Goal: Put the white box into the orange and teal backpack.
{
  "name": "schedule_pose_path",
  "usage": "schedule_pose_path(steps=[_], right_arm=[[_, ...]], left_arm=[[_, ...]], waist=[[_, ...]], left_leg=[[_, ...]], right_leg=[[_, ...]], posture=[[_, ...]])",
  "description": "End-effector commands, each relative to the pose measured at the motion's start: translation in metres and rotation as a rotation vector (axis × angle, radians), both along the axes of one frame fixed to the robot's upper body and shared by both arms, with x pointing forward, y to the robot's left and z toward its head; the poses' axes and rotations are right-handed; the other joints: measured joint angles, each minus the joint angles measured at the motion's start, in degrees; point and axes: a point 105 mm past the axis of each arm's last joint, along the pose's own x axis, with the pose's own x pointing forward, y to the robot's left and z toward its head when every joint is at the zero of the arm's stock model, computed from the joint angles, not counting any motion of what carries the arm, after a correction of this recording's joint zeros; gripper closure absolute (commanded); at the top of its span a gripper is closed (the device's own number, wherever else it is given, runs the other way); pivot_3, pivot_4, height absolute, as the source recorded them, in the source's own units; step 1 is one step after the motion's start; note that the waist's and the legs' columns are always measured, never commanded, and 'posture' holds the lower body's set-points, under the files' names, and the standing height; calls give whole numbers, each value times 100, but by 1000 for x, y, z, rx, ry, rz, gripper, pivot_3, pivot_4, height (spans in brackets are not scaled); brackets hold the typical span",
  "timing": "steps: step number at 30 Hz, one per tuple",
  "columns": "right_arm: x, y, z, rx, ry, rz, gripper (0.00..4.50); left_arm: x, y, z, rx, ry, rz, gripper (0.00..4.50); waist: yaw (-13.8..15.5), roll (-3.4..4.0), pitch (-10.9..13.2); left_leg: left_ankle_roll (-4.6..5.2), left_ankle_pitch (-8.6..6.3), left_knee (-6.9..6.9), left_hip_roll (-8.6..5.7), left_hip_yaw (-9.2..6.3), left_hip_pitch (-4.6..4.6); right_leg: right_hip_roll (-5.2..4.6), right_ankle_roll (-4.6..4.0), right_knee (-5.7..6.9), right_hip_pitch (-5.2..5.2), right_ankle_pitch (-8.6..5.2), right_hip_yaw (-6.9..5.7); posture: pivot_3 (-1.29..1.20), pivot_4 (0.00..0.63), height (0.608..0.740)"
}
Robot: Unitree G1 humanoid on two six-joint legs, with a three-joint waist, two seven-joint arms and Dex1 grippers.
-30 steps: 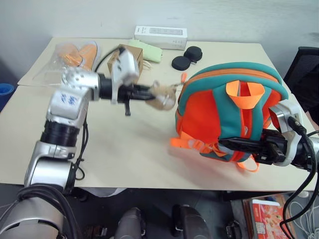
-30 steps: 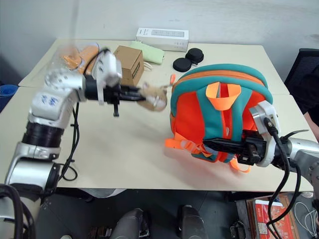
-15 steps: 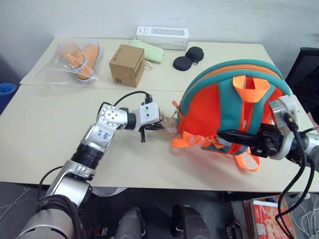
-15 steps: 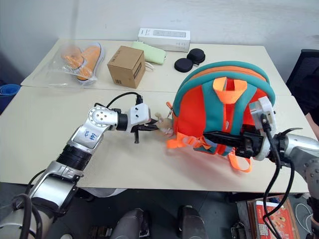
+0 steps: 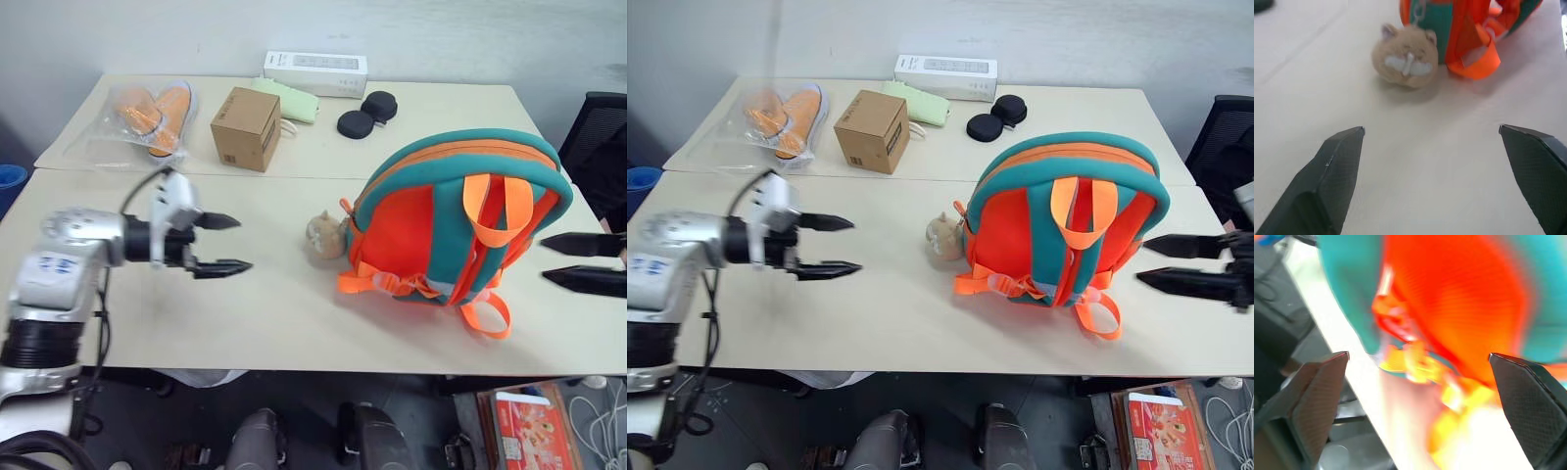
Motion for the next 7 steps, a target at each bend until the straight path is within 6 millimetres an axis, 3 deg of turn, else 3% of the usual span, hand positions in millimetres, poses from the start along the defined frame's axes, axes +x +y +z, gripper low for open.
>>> schedule_pose_path(steps=[1,4,7], right_arm=[[1,-24,27,46,-104,-76,0],[2,-27,32,118,-108,-78,0],[8,-20,20,120,-102,-78,0]], left_arm=[[-16,23,37,-84,-46,76,40],[-16,30,42,-130,-55,130,40],[-12,18,36,-165,-87,140,40]], waist=[[-18,5,1],[-17,25,0],[8,27,-1]], left_leg=[[-3,-1,0,1,0,0],[-10,-3,-3,1,2,1],[-16,-3,-4,3,1,3]], right_leg=[[1,-3,1,-1,-2,0],[1,-8,4,-4,-4,-1],[1,-9,8,-3,-5,-1]], posture=[[0,150,740],[0,150,740],[0,150,740]])
